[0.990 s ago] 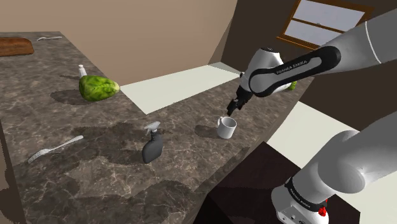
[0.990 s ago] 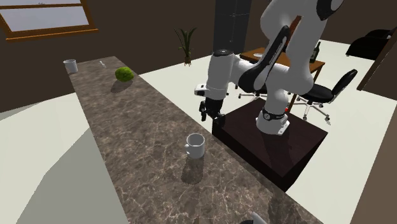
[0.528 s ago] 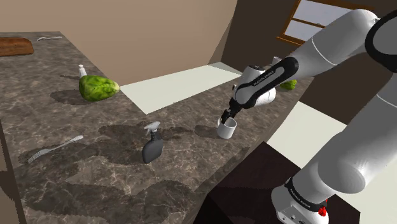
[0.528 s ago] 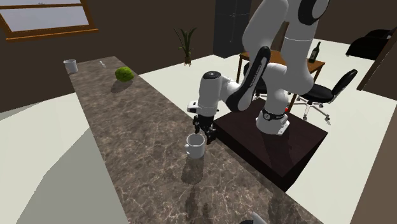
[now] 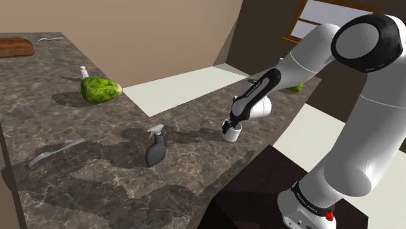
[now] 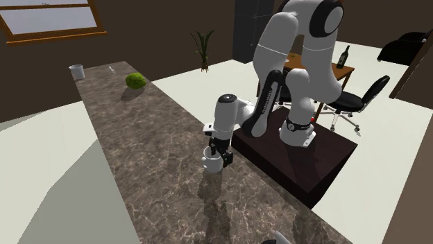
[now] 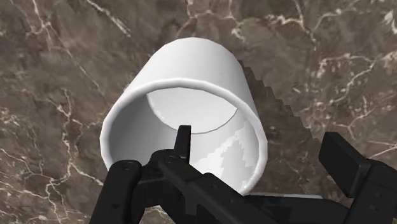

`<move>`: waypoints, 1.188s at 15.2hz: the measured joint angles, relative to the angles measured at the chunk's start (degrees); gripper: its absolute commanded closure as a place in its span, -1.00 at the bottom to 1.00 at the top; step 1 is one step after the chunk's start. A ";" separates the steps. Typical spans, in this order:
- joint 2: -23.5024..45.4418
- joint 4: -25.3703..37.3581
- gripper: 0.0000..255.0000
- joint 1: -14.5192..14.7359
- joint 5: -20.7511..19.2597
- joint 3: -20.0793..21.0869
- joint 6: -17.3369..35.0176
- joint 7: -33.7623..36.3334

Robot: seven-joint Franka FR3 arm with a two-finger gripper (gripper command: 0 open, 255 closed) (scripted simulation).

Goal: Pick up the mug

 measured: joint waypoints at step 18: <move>-1.49 -0.05 1.00 0.63 -0.84 -0.83 -1.41 0.66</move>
